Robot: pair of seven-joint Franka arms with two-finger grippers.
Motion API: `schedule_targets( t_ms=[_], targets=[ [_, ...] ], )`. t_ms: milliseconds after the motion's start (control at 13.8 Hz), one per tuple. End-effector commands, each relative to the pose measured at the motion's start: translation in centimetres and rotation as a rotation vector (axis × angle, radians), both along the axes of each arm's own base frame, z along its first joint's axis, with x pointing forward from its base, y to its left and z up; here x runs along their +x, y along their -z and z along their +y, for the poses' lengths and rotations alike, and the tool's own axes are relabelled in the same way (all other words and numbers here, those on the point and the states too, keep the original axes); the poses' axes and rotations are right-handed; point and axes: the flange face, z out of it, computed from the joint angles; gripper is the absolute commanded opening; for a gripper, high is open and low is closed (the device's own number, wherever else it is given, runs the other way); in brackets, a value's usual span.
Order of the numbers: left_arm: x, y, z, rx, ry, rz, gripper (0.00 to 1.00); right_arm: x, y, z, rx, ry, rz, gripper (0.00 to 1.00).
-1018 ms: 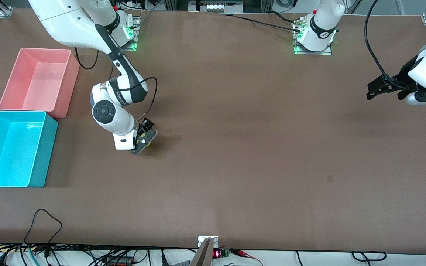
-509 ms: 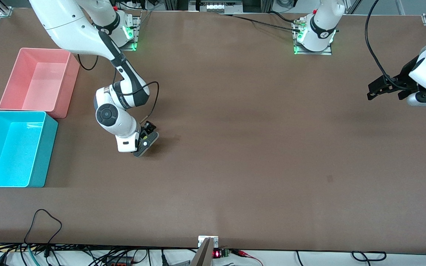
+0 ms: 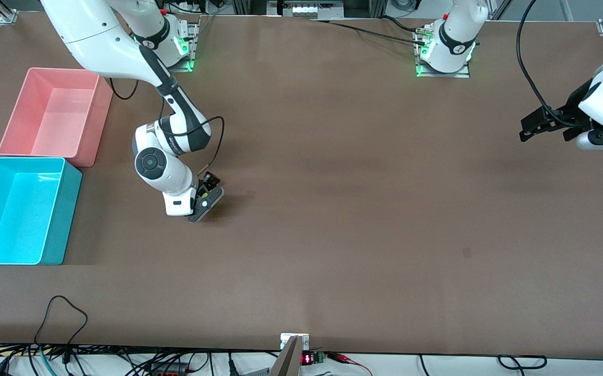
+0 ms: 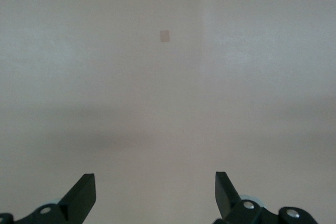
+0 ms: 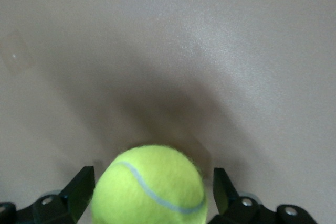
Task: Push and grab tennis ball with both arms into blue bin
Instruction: 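Carry the tennis ball with the right gripper over the cyan bin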
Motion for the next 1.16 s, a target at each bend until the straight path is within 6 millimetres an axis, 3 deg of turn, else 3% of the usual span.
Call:
schedule_targets(
  t_ms=[0, 291, 364, 582, 800, 945, 1091],
  targets=[
    [-0.1, -0.3, -0.2, 0.008, -0.003, 0.004, 1.00, 0.5, 0.0, -0.2, -0.002, -0.036, -0.006, 0.63],
    [-0.2, -0.3, -0.3, 0.008, 0.000, 0.003, 1.00, 0.6, -0.5, -0.1, -0.001, -0.030, -0.012, 0.07],
    [-0.1, -0.3, -0.3, 0.008, 0.000, 0.002, 1.00, 0.9, -1.0, -0.3, 0.001, -0.028, -0.021, 0.01],
    [-0.1, -0.4, -0.3, 0.008, 0.000, 0.000, 1.00, 3.2, -4.5, -3.1, -0.021, 0.016, -0.015, 0.00],
    [-0.1, -0.7, -0.5, 0.008, 0.003, -0.004, 1.00, 6.1, -9.3, -7.0, -0.035, 0.082, 0.019, 0.00],
    [-0.2, -0.8, -0.7, 0.008, 0.008, -0.006, 1.00, 7.1, -12.3, -11.2, -0.051, 0.147, 0.016, 0.00],
    [-0.2, -0.9, -1.0, 0.008, 0.012, -0.004, 1.00, 6.7, -15.3, -15.6, -0.057, 0.218, 0.053, 0.00]
  ],
)
